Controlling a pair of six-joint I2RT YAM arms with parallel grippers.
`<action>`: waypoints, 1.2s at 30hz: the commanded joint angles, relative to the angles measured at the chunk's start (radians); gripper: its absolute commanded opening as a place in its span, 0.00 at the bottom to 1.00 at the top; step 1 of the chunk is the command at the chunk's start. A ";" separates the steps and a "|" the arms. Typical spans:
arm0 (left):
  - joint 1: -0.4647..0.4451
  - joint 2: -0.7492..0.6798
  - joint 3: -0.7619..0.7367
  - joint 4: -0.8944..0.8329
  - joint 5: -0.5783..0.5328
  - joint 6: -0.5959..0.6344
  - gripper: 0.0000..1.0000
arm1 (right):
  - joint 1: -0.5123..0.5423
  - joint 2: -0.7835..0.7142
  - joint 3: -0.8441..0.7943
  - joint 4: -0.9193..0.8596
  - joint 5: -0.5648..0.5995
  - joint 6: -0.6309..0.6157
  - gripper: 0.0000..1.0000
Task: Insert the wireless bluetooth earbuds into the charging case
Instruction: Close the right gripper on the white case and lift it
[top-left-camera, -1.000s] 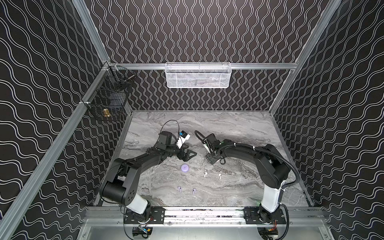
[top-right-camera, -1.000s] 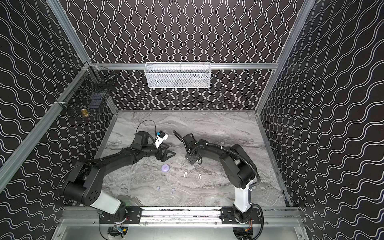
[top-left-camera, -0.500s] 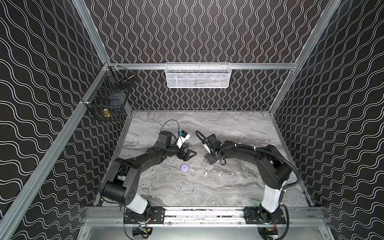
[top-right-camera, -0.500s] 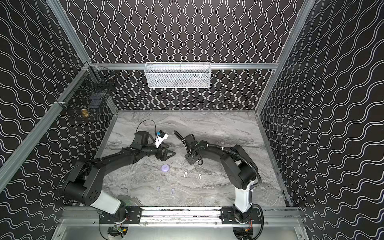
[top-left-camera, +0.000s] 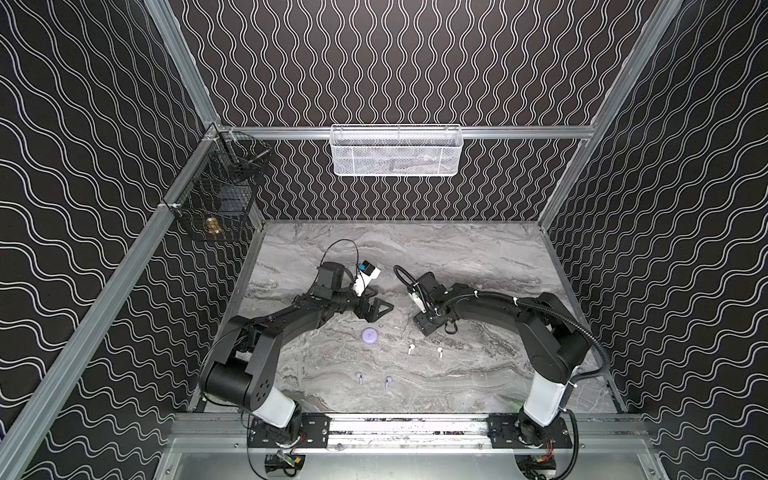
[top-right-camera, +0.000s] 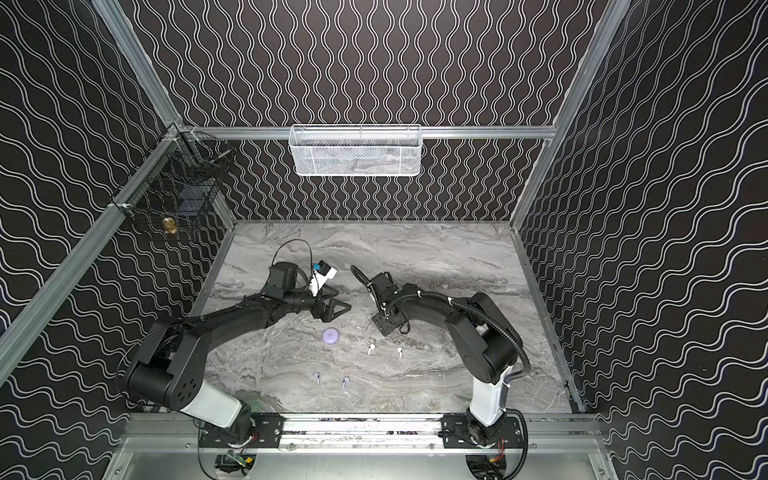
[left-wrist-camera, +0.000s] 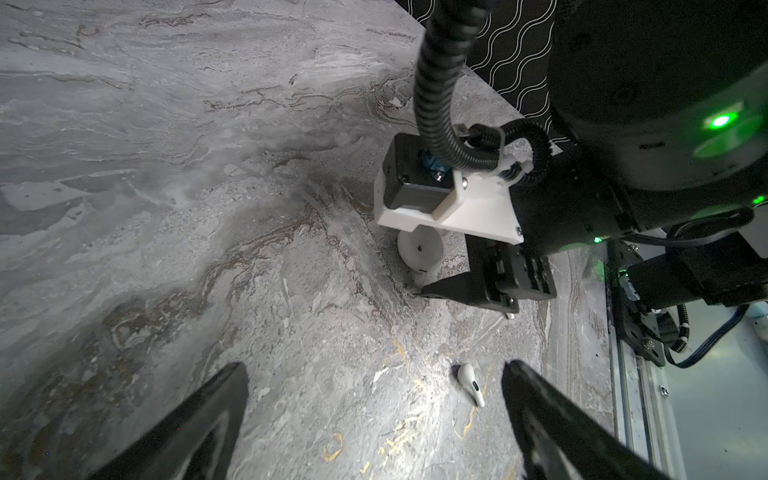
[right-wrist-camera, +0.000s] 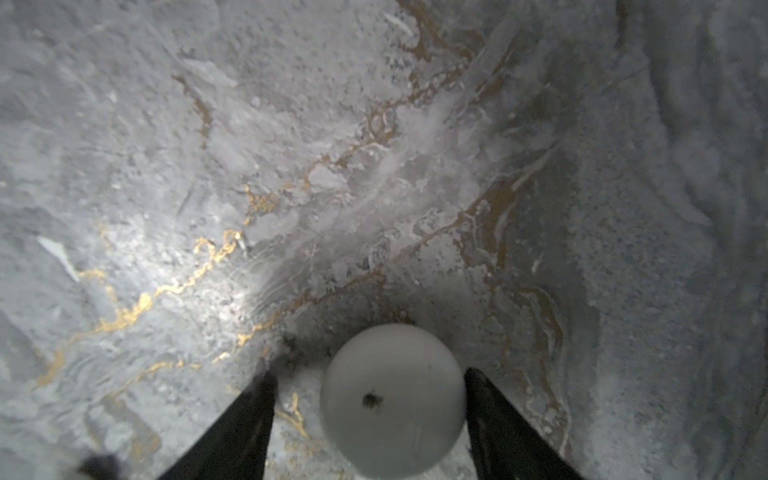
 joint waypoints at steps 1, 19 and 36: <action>0.004 0.006 0.008 0.022 0.020 -0.002 0.99 | -0.007 -0.018 -0.007 -0.026 -0.013 0.042 0.73; 0.004 0.005 0.006 0.023 0.024 -0.001 0.99 | -0.026 -0.009 -0.004 -0.007 -0.059 0.196 0.74; 0.004 0.007 0.007 0.022 0.021 -0.001 0.99 | -0.025 0.024 0.021 -0.027 -0.032 0.271 0.67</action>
